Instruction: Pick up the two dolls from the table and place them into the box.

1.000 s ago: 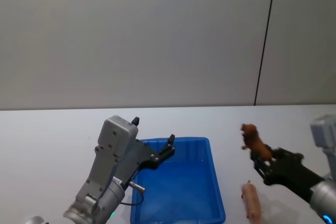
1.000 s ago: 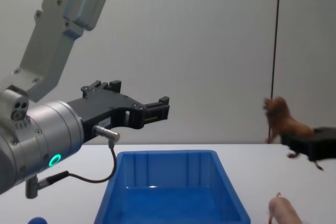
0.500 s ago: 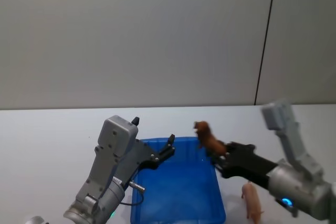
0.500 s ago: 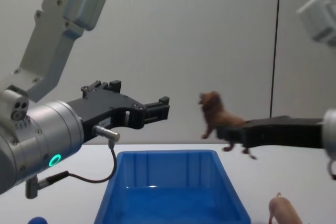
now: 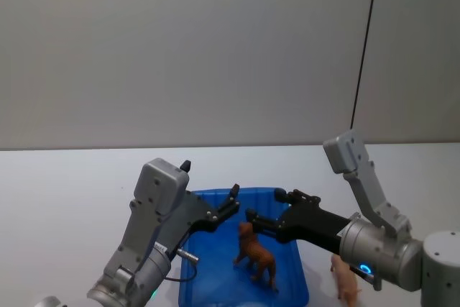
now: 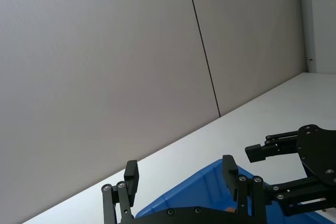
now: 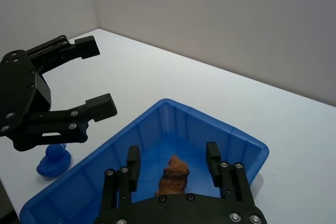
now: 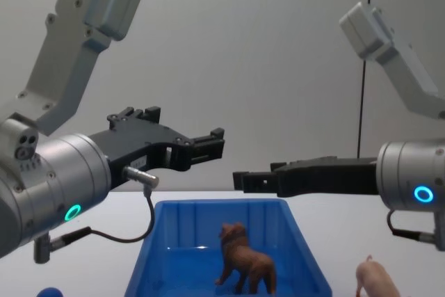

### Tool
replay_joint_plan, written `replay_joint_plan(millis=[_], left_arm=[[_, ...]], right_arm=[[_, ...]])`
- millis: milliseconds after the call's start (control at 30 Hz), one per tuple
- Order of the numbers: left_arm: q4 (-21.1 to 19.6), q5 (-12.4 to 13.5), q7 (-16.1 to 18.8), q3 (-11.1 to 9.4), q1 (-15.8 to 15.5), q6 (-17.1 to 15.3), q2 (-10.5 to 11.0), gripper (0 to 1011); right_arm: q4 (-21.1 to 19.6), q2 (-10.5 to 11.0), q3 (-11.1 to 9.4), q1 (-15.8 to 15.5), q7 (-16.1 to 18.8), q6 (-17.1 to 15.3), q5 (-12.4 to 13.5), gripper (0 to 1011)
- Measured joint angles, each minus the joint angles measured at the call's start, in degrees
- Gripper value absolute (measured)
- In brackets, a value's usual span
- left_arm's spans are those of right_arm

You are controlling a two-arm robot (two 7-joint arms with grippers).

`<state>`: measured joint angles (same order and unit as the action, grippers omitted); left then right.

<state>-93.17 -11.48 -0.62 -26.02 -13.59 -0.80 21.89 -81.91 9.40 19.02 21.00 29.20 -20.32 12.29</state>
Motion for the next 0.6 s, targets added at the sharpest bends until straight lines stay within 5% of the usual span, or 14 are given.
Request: replay_joint_plan(millis=[333, 600], left_arm=[[0.0, 0.0, 0.0, 0.0, 0.0, 0.0, 0.0, 1001], [0.0, 0.0, 0.0, 0.0, 0.0, 0.0, 0.0, 1001]], right_arm=[[-1.48, 1.84, -1.12, -1.43, -1.94, 1.98, 0.4, 993], [-5.53, 5.29, -3.17, -5.49, -5.26, 2.9, 2.84, 1001]])
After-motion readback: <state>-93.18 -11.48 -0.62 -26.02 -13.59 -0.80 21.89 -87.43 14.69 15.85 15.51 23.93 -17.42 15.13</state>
